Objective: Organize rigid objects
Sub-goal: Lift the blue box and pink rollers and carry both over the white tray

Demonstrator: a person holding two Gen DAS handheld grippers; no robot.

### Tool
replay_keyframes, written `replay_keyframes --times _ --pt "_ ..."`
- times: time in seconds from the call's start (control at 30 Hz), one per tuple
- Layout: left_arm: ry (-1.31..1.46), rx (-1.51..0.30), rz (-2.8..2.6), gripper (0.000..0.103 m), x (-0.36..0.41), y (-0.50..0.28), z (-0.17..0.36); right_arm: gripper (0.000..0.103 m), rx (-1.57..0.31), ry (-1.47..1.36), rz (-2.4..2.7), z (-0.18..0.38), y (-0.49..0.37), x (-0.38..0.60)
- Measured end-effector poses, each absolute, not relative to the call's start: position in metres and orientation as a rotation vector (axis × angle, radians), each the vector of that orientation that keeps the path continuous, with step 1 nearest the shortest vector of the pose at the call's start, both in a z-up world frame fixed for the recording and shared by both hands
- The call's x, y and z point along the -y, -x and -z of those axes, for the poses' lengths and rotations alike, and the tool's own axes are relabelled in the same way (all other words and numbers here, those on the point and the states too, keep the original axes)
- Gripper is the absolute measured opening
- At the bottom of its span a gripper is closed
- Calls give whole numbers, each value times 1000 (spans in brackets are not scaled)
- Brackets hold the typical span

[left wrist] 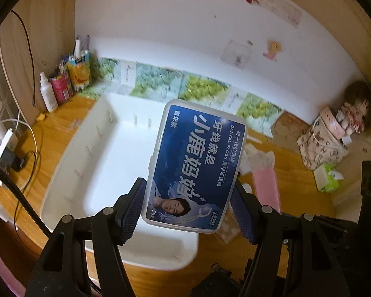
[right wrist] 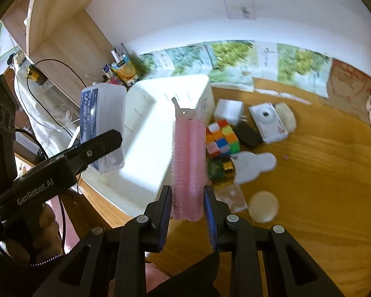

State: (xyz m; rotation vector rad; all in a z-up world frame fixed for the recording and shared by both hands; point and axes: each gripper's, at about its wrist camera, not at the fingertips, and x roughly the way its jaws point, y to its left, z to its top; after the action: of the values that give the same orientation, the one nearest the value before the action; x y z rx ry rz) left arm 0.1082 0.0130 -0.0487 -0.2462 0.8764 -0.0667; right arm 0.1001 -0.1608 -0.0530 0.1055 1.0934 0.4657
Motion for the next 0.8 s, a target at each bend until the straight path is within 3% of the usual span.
replay_keyframes --times 0.4,0.8 --pt "158 -743 37 70 -74 -121 44 26 -1091 -153 -471 61 -115 101" --pt "61 -819 70 65 -123 -127 69 26 -1131 -259 -476 86 -124 43"
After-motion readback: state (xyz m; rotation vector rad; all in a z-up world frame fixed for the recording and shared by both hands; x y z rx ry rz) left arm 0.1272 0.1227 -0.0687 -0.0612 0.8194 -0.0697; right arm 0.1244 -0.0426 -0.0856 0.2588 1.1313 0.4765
